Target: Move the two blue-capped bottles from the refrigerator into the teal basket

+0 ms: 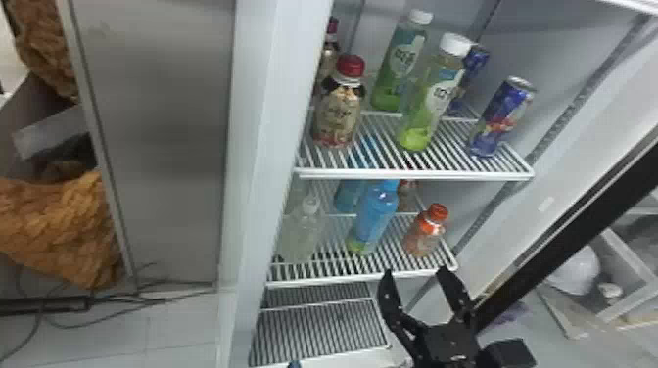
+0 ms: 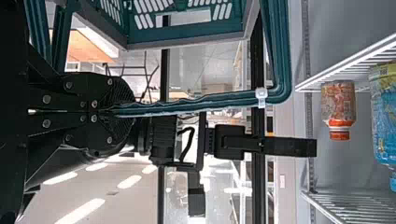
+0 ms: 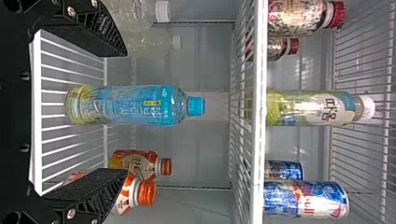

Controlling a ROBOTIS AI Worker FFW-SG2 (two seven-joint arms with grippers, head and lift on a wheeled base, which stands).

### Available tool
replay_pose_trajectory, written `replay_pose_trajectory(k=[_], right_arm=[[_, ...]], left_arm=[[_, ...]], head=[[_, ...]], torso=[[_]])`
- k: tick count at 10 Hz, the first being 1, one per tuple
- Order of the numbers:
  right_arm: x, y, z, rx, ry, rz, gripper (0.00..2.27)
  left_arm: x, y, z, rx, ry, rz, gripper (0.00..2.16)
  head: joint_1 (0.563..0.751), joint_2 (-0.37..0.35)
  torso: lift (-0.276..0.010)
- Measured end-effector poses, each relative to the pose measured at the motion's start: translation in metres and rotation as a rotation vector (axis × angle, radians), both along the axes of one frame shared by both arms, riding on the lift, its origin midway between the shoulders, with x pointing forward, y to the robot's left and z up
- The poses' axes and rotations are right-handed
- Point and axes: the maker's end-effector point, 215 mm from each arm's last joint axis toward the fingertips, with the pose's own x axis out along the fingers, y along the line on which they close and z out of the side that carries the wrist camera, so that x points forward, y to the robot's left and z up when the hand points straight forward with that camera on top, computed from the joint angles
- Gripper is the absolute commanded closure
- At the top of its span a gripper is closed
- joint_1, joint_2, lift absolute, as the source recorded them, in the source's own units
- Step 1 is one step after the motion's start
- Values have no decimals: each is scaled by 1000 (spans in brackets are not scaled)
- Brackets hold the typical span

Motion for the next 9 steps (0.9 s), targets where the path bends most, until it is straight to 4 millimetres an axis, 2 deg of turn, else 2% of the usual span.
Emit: replay_pose_trajectory(k=[9], right_arm=[[60,-6,-24,-18,-20,2,125]], left_arm=[[1,-2,2,-4,-3,2,1138]], head=[[695,-350]], torso=[[-140]])
